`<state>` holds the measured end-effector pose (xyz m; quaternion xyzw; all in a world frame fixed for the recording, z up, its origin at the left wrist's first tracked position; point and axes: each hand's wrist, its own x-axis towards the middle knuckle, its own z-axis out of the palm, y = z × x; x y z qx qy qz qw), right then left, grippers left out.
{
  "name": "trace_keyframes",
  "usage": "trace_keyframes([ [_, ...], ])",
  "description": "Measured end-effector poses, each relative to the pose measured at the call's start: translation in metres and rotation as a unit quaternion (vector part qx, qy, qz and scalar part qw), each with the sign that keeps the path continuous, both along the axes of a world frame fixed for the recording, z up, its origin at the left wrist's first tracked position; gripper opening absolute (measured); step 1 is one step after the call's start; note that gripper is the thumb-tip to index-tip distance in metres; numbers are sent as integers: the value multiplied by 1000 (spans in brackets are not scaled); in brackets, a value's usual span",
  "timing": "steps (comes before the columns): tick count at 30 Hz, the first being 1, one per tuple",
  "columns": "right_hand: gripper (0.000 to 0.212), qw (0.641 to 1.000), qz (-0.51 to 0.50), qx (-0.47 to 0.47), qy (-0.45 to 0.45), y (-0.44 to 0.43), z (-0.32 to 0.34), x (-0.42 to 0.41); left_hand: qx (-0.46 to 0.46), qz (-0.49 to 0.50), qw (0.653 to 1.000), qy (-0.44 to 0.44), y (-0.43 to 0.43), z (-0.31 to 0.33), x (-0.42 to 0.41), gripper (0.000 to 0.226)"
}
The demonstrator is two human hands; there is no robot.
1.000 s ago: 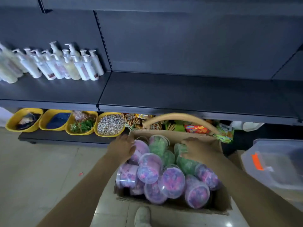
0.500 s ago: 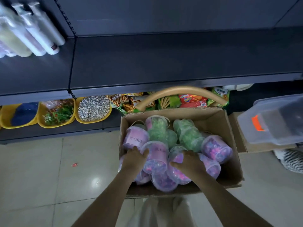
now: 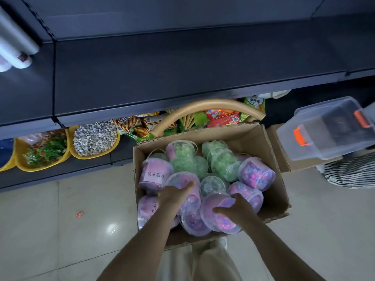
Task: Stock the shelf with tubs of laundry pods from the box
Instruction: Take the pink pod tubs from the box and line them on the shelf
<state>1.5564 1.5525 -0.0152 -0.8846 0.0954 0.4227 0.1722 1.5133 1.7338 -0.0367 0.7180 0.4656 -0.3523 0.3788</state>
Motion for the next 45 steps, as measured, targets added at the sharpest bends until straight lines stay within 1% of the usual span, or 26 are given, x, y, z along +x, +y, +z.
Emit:
trace_keyframes([
  [3, 91, 993, -95, 65, -17, -14, 10, 2, -20, 27, 999, -8, -1, -1, -2, 97],
  [5, 88, 978, -167, 119, -45, -23, 19, 2, -31, 57, 998, -24, 0, 1, -7, 97],
  [8, 76, 952, -227, 183, -89, -32, 25, 2, -44, 107, 992, -48, 1, 8, -12, 89],
  [9, 73, 945, -242, 203, -89, -34, 25, 2, -49, 139, 988, -56, 1, 9, -13, 87],
  [10, 74, 936, -257, 224, -84, -35, 24, 2, -57, 169, 981, -71, 1, 11, -15, 87],
  [12, 76, 924, -284, 234, -103, -35, 20, 1, -63, 208, 971, -100, 0, 16, -19, 87],
  [13, 76, 922, -294, 217, -126, -34, 17, 1, -62, 219, 967, -113, -1, 18, -20, 87],
  [15, 79, 934, -280, 168, -142, -31, 9, -3, -56, 230, 963, -130, -6, 16, -24, 87],
  [17, 83, 953, -236, 140, -126, -25, 3, -8, -51, 212, 968, -127, -11, 17, -27, 82],
  [19, 90, 970, -182, 126, -100, -19, 1, -10, -53, 205, 970, -117, -17, 15, -30, 77],
  [21, 98, 986, -126, 91, -63, -16, -3, -10, -61, 214, 969, -105, -20, 14, -34, 78],
  [24, 91, 998, -29, 34, -47, -13, -4, -9, -75, 231, 964, -110, -23, 13, -39, 77],
  [27, 82, 997, -18, 19, -73, -11, -6, -6, -99, 221, 962, -129, -25, 12, -44, 71],
  [30, 83, 994, -44, 16, -94, -7, -9, -4, -91, 222, 960, -146, -26, 8, -48, 70],
  [32, 87, 991, -84, 38, -99, -5, -11, -5, -81, 224, 959, -152, -27, 14, -51, 68],
  [36, 83, 981, -148, 89, -92, -14, 1, -7, -59, 237, 953, -181, -30, 31, -57, 73],
  [37, 81, 976, -170, 109, -82, -19, 6, -9, -64, 252, 945, -198, -30, 39, -58, 69],
  [39, 82, 962, -207, 156, -84, -30, 16, -10, -73, 275, 927, -245, -31, 52, -62, 49],
  [41, 81, 938, -253, 220, -93, -40, 30, -7, -72, 272, 916, -287, -32, 69, -62, 38],
  [43, 69, 913, -285, 270, -113, -52, 54, 3, -82, 274, 900, -330, -35, 88, -59, 40],
  [45, 72, 901, -266, 317, -127, -67, 75, 15, -94, 280, 878, -376, -44, 112, -51, 50],
])
